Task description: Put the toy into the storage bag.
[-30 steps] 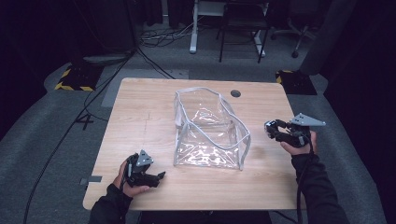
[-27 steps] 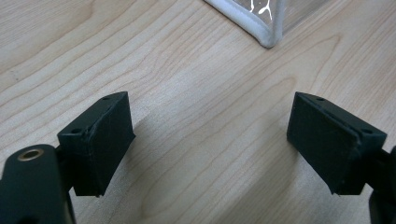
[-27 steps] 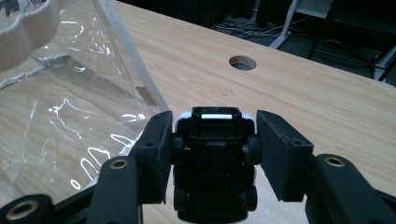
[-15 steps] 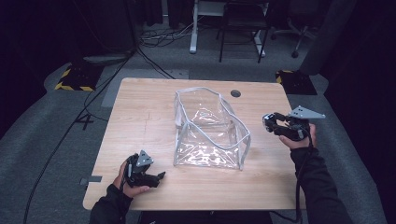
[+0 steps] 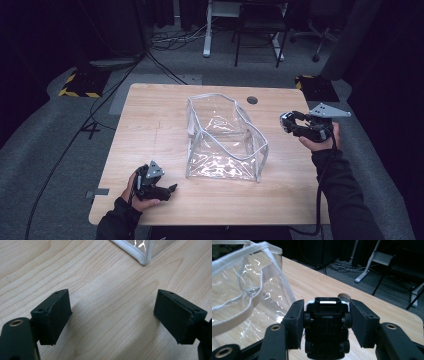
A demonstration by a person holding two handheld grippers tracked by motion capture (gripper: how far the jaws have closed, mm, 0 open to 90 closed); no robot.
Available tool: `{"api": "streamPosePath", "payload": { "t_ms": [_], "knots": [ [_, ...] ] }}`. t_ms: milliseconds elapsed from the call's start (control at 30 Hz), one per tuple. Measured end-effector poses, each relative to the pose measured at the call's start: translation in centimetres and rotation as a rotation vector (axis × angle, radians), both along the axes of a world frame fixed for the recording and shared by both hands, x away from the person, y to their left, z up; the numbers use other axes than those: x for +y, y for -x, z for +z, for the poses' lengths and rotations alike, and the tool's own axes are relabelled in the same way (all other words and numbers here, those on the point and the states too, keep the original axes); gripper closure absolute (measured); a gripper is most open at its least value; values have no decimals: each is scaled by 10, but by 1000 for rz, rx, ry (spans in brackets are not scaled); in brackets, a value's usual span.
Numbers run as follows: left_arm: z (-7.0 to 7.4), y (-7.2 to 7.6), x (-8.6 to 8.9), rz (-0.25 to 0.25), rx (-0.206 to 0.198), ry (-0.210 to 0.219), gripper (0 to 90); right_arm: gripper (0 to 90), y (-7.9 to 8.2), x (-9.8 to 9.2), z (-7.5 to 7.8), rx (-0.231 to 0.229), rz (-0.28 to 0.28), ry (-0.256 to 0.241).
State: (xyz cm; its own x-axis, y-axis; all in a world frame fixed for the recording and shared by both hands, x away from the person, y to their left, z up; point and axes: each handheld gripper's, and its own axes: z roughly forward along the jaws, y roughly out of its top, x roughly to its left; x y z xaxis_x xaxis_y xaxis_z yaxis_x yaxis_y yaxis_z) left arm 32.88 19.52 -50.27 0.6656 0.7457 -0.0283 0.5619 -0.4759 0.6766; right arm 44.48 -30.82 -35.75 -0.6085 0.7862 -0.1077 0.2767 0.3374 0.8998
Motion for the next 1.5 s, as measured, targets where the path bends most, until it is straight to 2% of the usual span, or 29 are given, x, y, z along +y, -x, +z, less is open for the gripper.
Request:
{"api": "streamPosePath", "payload": {
  "t_ms": [700,1167,1500],
  "knots": [
    [0,0,0,-2,-1,-2,147,484,2,20,38,-48,42,-11],
    [0,0,0,-1,-1,-1,147,484,4,33,51,-66,74,-13],
    [0,0,0,-1,-2,-2,147,483,9,47,55,-71,117,-15]
  ]
}}
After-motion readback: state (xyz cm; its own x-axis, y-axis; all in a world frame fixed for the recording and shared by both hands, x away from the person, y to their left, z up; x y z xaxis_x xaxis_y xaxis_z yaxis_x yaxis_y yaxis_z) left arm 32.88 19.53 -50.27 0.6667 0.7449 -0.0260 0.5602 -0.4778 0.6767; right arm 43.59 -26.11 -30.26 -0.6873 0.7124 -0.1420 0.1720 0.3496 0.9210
